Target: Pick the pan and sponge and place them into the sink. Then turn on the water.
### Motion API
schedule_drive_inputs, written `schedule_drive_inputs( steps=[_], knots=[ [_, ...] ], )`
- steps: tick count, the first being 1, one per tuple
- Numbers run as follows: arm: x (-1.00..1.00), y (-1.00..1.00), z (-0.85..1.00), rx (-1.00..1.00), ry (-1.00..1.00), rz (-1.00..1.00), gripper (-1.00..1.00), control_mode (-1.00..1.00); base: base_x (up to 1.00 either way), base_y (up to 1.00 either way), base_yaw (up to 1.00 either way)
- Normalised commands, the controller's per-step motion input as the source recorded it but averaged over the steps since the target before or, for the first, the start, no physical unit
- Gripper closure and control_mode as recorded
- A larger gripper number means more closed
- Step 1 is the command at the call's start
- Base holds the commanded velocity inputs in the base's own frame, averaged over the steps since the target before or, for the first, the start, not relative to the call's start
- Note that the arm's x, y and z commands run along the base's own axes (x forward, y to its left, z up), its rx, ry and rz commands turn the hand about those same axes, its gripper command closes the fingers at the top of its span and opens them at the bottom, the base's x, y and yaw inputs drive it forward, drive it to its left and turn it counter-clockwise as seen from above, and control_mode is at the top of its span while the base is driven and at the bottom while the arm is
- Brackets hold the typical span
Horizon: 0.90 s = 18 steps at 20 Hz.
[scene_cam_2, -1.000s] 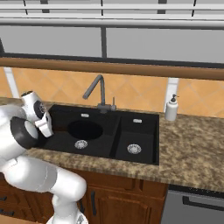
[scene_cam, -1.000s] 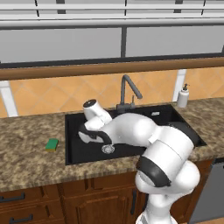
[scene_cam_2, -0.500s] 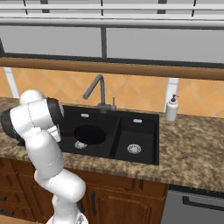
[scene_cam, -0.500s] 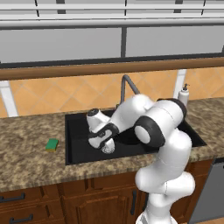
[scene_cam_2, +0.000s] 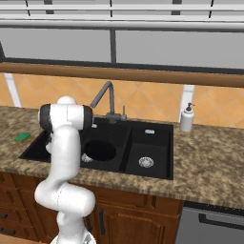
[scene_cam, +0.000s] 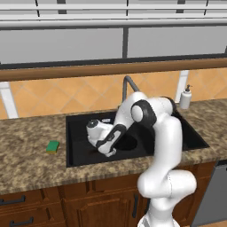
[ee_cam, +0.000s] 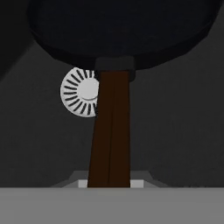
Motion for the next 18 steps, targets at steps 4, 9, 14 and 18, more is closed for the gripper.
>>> schedule_drive_inputs(
  steps=[4, 9, 14, 18],
  knots=[
    [0.63, 0.36, -0.62, -0.02, 0.00, 0.00, 1.00, -1.00, 0.00, 0.00, 0.00],
    [0.61, 0.43, -0.61, -0.04, 0.00, 0.00, 1.00, -1.00, 0.00, 0.00, 0.00],
    [0.52, 0.29, -0.52, -0.02, 0.00, 0.00, 1.00, -1.00, 0.00, 0.00, 0.00],
    [0.36, 0.15, -0.36, 0.00, 0.00, 0.00, -1.00, -1.00, 0.00, 0.00, 0.00]
  ],
)
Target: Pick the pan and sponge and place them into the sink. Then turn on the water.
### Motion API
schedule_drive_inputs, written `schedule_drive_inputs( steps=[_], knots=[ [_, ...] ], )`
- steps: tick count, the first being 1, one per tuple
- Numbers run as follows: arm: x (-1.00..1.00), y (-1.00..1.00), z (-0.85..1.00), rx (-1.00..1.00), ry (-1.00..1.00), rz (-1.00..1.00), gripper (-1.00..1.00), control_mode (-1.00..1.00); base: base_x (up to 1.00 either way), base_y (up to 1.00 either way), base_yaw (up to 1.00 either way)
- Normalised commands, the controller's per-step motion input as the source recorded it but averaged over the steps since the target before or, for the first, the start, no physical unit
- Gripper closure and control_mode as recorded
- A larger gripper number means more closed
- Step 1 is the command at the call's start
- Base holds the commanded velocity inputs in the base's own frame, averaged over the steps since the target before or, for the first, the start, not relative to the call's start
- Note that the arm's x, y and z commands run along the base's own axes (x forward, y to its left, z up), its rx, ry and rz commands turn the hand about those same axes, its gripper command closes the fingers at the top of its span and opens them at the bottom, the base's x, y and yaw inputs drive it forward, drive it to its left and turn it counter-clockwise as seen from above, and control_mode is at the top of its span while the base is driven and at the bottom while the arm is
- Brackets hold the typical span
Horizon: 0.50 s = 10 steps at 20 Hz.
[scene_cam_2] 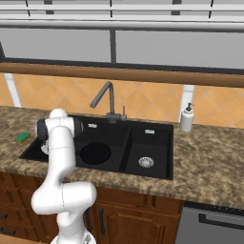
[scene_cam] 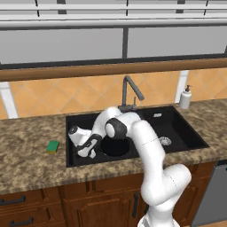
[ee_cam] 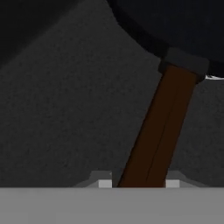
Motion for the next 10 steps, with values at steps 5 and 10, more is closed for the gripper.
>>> schedule_drive_inputs(
  steps=[5, 10],
  knots=[
    [-0.15, 0.01, 0.15, 0.02, -0.16, 0.00, -1.00, -1.00, 0.00, 0.00, 0.00],
    [-0.85, 0.00, 0.67, 0.02, -0.33, 0.00, -1.00, -1.00, 0.00, 0.00, 0.00]
  ],
)
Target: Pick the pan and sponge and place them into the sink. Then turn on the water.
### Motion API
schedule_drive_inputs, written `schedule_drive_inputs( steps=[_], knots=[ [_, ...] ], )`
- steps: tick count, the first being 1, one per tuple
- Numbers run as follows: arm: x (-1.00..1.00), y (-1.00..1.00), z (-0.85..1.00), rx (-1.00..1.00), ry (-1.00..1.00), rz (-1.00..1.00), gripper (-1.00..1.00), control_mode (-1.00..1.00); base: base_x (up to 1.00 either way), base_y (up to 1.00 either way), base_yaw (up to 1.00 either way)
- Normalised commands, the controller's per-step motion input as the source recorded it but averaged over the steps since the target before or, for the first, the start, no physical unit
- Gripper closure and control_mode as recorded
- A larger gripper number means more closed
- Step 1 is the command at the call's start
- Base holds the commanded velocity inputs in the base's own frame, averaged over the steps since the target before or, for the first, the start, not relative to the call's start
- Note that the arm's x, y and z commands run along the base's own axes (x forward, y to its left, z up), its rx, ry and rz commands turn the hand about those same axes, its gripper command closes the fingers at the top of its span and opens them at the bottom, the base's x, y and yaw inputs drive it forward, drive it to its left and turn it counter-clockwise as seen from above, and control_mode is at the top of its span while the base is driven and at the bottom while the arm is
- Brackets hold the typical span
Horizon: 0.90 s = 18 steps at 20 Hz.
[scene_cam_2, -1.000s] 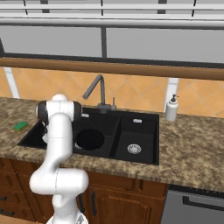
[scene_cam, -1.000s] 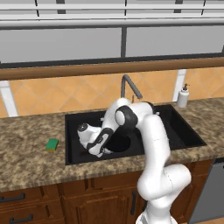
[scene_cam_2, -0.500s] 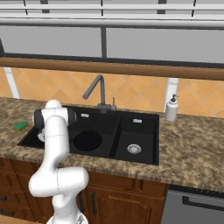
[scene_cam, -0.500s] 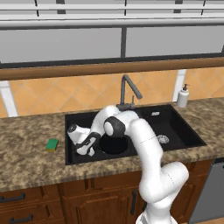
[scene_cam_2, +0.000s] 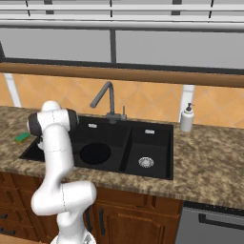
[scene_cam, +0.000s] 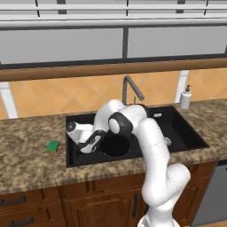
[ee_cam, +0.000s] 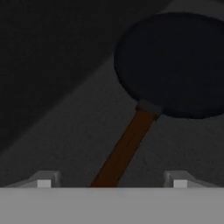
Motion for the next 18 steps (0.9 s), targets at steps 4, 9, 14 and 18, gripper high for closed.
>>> schedule_drive_inputs(
  steps=[4, 9, 14, 18],
  knots=[
    [-0.95, 0.00, 0.81, 0.00, -0.34, 0.00, -1.00, -1.00, 0.00, 0.00, 0.00],
    [-1.00, 0.00, 0.78, 0.05, -0.15, 0.00, -1.00, -1.00, 0.00, 0.00, 0.00],
    [-0.95, 0.00, 0.71, 0.08, -0.01, 0.02, -1.00, -1.00, 0.00, 0.00, 0.00],
    [-0.71, 0.00, 0.88, 0.07, 0.00, 0.05, -1.00, -1.00, 0.00, 0.00, 0.00]
  ],
)
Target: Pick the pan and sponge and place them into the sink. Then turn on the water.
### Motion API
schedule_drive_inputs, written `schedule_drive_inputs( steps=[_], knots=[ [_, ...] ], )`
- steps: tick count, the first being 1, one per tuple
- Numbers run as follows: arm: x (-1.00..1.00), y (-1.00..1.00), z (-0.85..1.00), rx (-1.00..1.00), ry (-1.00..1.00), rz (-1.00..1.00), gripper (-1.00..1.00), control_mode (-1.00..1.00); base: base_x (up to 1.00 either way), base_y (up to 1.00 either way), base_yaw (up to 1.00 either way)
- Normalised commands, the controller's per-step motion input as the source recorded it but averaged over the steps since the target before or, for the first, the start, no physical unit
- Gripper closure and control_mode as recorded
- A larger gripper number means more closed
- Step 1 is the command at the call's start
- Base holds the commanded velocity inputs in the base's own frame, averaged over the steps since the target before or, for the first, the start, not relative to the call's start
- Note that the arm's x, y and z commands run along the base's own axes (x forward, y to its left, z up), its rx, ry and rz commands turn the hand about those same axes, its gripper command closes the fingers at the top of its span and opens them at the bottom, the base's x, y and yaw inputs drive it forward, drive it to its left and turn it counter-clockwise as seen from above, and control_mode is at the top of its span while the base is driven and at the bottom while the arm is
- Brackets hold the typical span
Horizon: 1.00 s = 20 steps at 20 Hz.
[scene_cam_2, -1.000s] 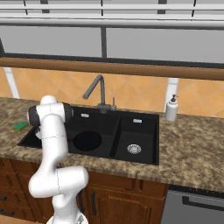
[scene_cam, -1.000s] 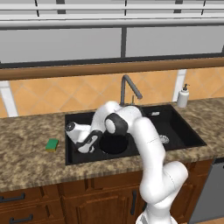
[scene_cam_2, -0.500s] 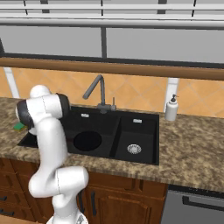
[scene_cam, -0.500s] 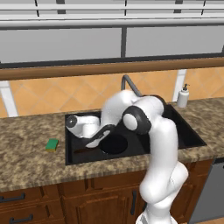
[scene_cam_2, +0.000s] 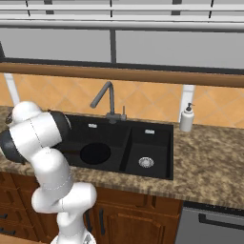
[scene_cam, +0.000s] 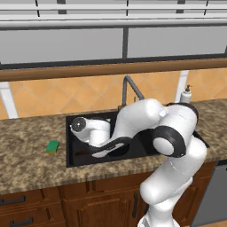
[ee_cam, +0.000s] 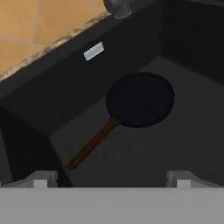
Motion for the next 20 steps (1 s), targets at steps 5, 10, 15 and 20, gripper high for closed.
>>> schedule_drive_inputs(
  steps=[5, 10, 15, 20],
  knots=[
    [-0.52, 0.00, 0.99, 0.00, -0.01, 0.15, -1.00, -1.00, 0.00, 0.00, 0.00],
    [-0.36, 0.05, 0.63, 0.00, -0.04, 0.38, -1.00, -1.00, 0.00, 0.00, 0.00],
    [-0.12, 0.23, 0.26, 0.00, -0.11, 0.46, -1.00, -1.00, 0.00, 0.00, 0.00],
    [0.00, 0.47, 0.06, 0.00, -0.04, 0.30, -1.00, -1.00, 0.00, 0.00, 0.00]
  ],
)
